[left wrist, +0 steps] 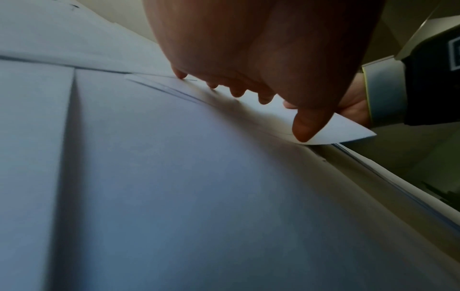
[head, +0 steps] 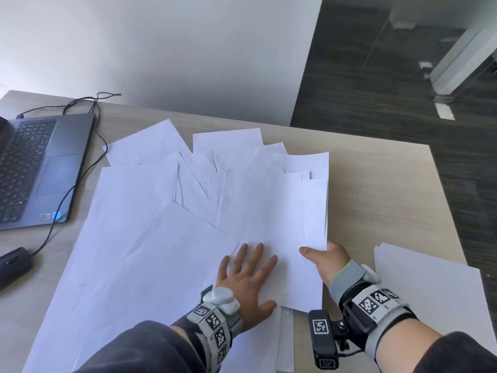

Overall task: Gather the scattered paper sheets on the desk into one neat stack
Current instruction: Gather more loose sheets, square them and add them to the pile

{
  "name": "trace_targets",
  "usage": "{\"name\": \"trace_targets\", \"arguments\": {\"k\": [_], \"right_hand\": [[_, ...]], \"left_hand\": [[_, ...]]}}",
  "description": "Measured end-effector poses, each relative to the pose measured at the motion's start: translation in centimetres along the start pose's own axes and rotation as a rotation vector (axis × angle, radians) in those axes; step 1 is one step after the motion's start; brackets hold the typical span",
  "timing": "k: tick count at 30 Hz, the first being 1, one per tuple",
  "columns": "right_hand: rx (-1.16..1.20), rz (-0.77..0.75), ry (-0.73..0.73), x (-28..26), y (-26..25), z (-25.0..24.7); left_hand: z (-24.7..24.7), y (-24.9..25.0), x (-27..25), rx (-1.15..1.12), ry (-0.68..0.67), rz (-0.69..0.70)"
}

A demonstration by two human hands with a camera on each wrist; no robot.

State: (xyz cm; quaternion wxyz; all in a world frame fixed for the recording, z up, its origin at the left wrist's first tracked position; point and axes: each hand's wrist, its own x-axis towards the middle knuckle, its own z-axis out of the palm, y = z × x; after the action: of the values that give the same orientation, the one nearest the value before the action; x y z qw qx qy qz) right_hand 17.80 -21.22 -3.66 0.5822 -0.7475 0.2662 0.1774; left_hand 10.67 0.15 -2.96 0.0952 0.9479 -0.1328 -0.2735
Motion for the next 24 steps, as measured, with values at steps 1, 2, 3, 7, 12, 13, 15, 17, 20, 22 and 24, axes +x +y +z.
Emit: {"name": "trace_targets", "arguments": {"k": [1, 2, 3, 7, 12, 13, 15, 17, 20, 22, 24], "right_hand": [[-0.011, 0.009, 0.005, 0.1, 0.0, -0.2], [-0.02, 0.016, 0.013, 0.2, 0.0, -0.4], [-0.031, 0.03, 0.024, 0.4, 0.1, -0.7], [-0.036, 0.049, 0.092, 0.9, 0.5, -2.3], [0.011, -0.011, 0.199, 0.3, 0.2, -4.9], [0.024, -0.018, 0.219, 0.4, 0.3, -5.5], [0.064, -0.021, 0.265, 0.1, 0.5, -6.8], [0.127, -0.014, 0.306, -0.4, 0.5, -8.1], [0.235, 0.008, 0.378, -1.3, 0.1, -9.6], [0.309, 0.018, 0.414, -2.1, 0.2, -10.8], [0.344, 0.016, 0.433, -2.8, 0.5, -11.8]], "left_hand": [[-0.1, -0.4, -0.1, -0.007, 0.023, -0.021], [-0.1, -0.9, -0.3, -0.018, 0.047, -0.056], [-0.2, -1.6, -0.3, -0.035, 0.068, -0.099], [-0.1, -4.8, -0.6, -0.092, 0.086, -0.255], [-0.9, -7.3, -0.7, -0.087, 0.077, -0.325], [-1.1, -7.4, -0.7, -0.092, 0.079, -0.334], [-1.5, -7.4, -0.9, -0.104, 0.091, -0.354], [-1.9, -7.0, -0.9, -0.119, 0.103, -0.381], [-2.8, -6.5, -0.6, -0.149, 0.127, -0.431], [-3.3, -5.9, -0.5, -0.198, 0.175, -0.452], [-3.7, -4.8, -0.2, -0.267, 0.223, -0.45]]}}
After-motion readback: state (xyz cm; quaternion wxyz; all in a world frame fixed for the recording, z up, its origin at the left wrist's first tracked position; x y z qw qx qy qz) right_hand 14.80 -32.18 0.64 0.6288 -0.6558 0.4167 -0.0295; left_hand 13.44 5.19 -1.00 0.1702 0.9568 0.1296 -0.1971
